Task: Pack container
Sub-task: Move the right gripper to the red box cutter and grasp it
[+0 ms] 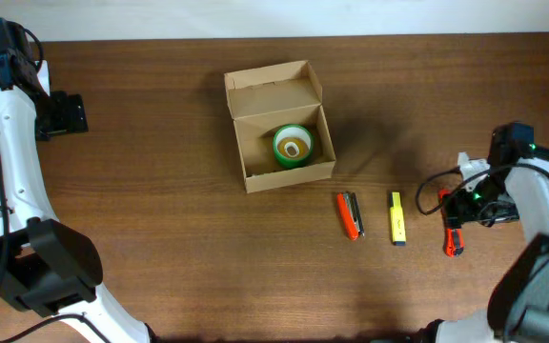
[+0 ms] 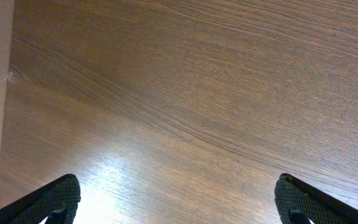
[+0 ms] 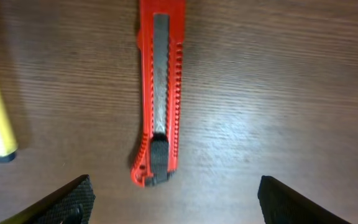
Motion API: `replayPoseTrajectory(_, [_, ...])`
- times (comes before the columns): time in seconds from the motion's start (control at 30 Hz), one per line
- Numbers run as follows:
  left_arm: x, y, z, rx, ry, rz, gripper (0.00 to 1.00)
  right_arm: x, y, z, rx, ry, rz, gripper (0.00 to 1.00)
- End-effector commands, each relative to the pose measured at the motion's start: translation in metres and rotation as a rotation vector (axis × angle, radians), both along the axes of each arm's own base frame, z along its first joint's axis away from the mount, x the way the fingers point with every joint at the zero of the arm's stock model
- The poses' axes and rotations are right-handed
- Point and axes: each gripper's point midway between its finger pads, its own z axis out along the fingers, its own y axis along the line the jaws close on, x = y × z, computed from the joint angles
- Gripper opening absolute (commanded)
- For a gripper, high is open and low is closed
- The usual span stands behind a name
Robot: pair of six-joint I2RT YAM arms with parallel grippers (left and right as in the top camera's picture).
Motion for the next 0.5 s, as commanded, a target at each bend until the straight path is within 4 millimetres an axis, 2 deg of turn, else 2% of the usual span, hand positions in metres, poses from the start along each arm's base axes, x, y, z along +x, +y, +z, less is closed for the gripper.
replayPoseTrajectory(0.0, [0.0, 0.001, -0.006, -0.009, 0.009, 0.011, 1.0, -0.004, -0.001, -0.02, 0.021, 0.057, 0.01, 0.84])
replayPoseTrajectory(0.1, [0.0, 0.001, -0.006, -0.009, 0.009, 0.011, 1.0, -0.001, -0.002, -0.036, 0.032, 0.082, 0.013, 0.82])
replayPoseTrajectory(0.2, [0.0, 0.001, -0.006, -0.009, 0.009, 0.011, 1.0, 0.002, -0.003, -0.044, 0.032, 0.082, 0.013, 0.81])
replayPoseTrajectory(0.47, [0.0, 0.001, -0.006, -0.009, 0.009, 0.011, 1.0, 0.02, -0.005, -0.053, 0.032, 0.019, 0.012, 0.77])
